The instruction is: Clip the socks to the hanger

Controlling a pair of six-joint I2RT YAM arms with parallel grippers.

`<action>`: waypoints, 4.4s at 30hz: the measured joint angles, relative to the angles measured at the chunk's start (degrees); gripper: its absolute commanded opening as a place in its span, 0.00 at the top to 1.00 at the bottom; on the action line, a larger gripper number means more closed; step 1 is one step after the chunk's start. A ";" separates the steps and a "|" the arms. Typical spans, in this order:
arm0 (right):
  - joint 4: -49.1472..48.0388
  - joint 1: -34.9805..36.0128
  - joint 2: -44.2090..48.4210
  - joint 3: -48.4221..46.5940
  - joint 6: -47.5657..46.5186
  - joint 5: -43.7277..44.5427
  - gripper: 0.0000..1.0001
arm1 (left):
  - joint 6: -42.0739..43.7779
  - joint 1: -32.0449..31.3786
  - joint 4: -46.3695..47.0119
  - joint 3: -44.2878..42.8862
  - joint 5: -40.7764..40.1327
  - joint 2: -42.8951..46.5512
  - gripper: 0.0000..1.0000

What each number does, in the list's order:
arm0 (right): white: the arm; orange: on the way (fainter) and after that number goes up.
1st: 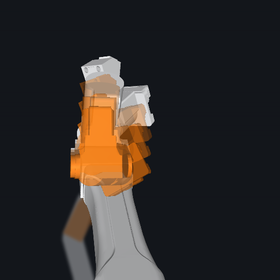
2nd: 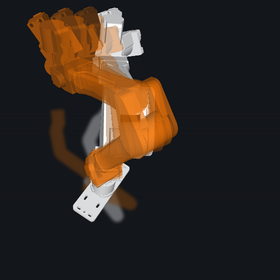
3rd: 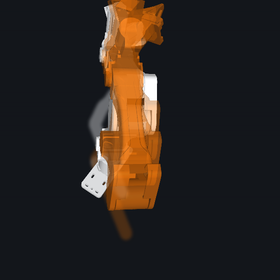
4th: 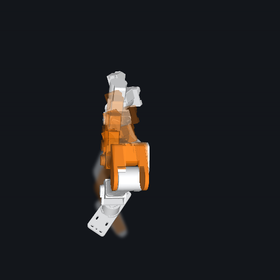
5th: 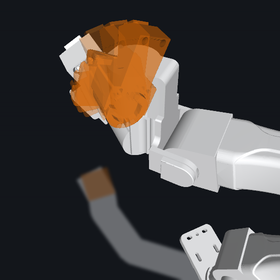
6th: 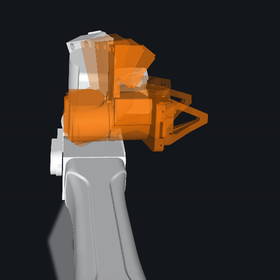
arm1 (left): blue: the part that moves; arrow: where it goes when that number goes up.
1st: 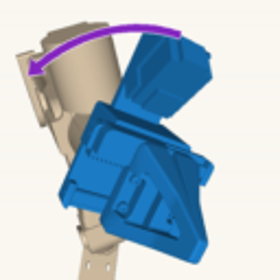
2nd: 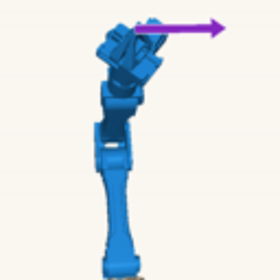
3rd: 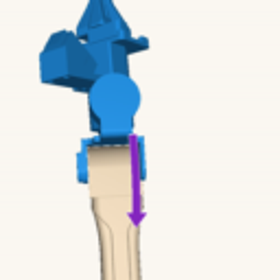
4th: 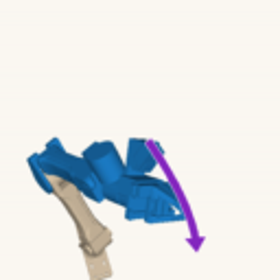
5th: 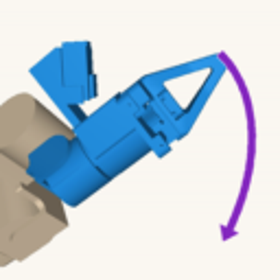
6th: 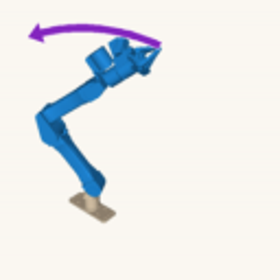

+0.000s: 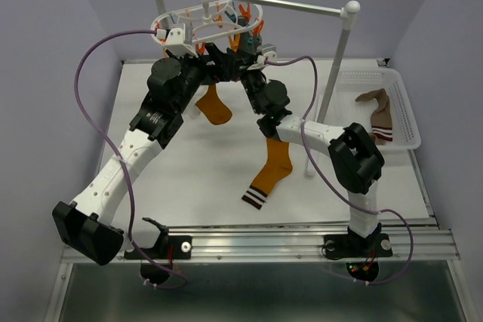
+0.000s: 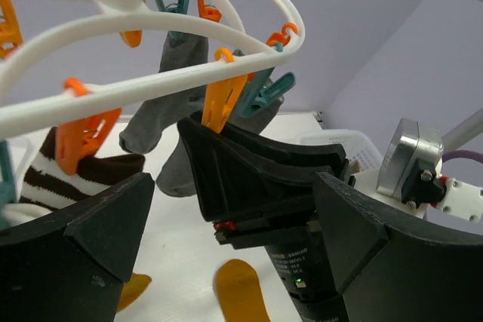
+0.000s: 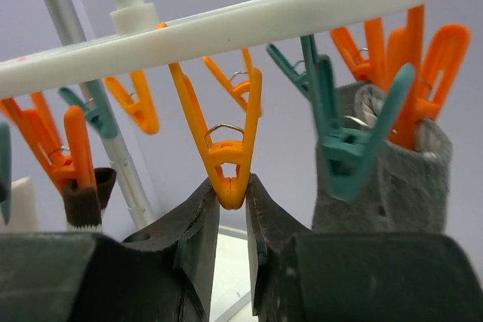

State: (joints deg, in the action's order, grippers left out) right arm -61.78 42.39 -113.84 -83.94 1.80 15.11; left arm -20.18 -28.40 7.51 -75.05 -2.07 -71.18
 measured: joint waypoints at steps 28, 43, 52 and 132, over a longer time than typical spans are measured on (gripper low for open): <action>-6.43 4.61 0.04 1.53 -20.33 7.85 0.75 | -3.28 -4.35 -7.15 -13.79 -9.35 -9.97 0.21; 4.90 6.01 4.26 2.23 -15.39 8.22 0.74 | -0.83 -5.29 -8.33 -14.82 -12.31 -12.55 0.35; 6.93 6.08 5.88 2.49 -12.96 5.25 0.73 | 1.44 -5.40 -8.68 -17.05 -14.58 -14.16 0.34; -0.72 -4.09 5.81 -2.47 10.23 6.45 0.14 | -2.38 14.27 -4.70 -6.69 -13.99 -4.63 0.01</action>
State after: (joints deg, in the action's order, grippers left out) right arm -62.50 38.30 -108.03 -86.41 12.03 21.56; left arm -22.57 -14.13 2.81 -81.73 -16.05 -75.81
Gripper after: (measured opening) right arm 0.859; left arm 0.878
